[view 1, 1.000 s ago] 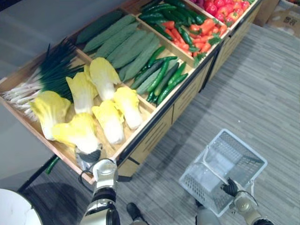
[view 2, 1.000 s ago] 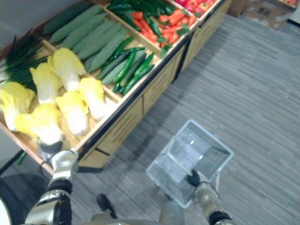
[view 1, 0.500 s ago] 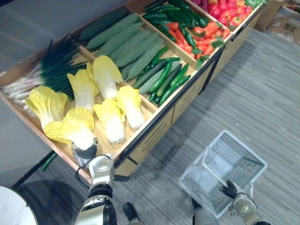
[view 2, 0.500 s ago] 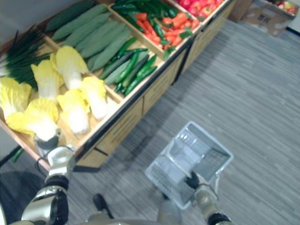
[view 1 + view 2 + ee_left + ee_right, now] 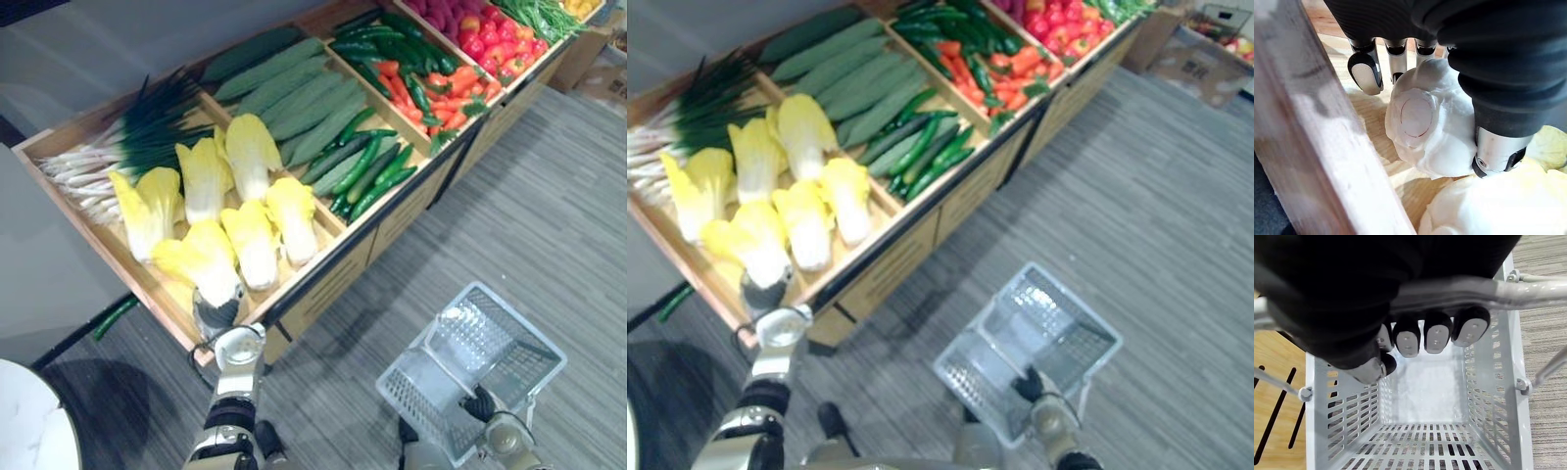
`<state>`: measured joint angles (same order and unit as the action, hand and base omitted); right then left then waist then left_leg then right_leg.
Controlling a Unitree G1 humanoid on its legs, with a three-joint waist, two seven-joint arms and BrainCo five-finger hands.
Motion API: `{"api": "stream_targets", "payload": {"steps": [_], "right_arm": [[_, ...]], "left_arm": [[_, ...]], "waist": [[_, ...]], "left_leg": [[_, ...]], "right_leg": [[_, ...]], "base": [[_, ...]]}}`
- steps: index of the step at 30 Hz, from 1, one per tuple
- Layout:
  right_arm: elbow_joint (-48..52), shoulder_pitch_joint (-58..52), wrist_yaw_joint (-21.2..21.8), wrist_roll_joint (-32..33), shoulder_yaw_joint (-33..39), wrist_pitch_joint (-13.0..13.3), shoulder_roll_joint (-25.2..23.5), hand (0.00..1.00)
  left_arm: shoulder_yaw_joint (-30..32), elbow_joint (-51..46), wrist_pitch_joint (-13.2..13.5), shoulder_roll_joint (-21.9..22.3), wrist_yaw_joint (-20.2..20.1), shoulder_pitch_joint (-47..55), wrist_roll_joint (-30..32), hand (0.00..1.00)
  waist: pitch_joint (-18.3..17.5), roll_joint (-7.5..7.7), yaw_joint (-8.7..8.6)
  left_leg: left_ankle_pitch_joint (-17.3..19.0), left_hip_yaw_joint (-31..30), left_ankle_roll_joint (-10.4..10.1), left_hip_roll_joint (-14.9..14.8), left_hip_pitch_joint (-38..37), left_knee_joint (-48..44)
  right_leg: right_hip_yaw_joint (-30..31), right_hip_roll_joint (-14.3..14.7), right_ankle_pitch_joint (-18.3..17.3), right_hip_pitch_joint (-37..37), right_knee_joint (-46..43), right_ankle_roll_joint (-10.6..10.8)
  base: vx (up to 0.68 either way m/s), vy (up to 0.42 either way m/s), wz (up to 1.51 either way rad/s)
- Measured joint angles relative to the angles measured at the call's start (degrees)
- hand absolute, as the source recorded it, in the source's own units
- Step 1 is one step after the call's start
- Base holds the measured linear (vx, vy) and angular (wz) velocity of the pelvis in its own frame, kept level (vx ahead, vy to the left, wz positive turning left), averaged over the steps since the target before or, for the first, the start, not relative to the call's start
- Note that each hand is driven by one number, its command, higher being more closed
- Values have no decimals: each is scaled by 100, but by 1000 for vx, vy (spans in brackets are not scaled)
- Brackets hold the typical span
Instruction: Pick vegetable in the basket
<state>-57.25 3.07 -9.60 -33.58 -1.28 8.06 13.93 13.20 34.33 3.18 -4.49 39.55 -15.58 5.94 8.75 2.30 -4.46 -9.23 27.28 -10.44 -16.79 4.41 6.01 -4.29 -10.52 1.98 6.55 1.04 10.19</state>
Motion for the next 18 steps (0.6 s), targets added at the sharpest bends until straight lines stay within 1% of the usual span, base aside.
{"api": "stream_targets", "payload": {"steps": [1, 4, 7, 10, 12, 18], "right_arm": [[4, -11, 0, -8, 50, 0, -4, 100], [6, -57, 0, -8, 85, -4, -15, 100], [9, -113, -1, -10, 98, -5, -19, 100], [9, -119, -14, -19, 103, -23, -19, 100], [9, -156, -17, -20, 146, -26, -19, 100], [9, -202, -17, -25, 258, -26, -20, 100]], "left_arm": [[-53, -105, -3, 2, -11, 62, 134, 100], [-138, -420, -7, 8, -90, 190, 211, 100], [-173, -600, -8, 12, -171, 240, 420, 100], [-173, -889, -12, 110, -171, 281, 444, 100], [-197, -1114, -11, 139, -171, 323, 673, 100], [-156, -1553, -11, 186, -132, 361, 883, 100]], "waist": [[-5, -10, 2], [-6, -16, 0], [-26, -51, 2], [-64, -113, 8], [-94, -164, 8], [-140, -219, 15]], "left_leg": [[-2, 0, 1, 0, -6, 0], [-4, 1, 4, 0, -54, 0], [-7, -60, 6, 0, -65, 0], [-11, -91, 11, 1, -52, 1], [-11, -130, 12, 1, -53, 1], [-12, -169, 13, 1, -56, 0]], "right_leg": [[-1, 0, -1, -5, 0, -1], [-3, 0, -9, -51, -3, -8], [-62, -5, -39, -98, -19, -10], [-93, -9, -42, -109, -19, -13], [-147, -12, -60, -148, -18, -17], [-200, -13, -68, -187, -16, -16]], "base": [[0, 0, 0], [2, -1, 1], [3, -5, 8], [5, -5, 5], [18, -8, 9], [11, -4, 3]]}}
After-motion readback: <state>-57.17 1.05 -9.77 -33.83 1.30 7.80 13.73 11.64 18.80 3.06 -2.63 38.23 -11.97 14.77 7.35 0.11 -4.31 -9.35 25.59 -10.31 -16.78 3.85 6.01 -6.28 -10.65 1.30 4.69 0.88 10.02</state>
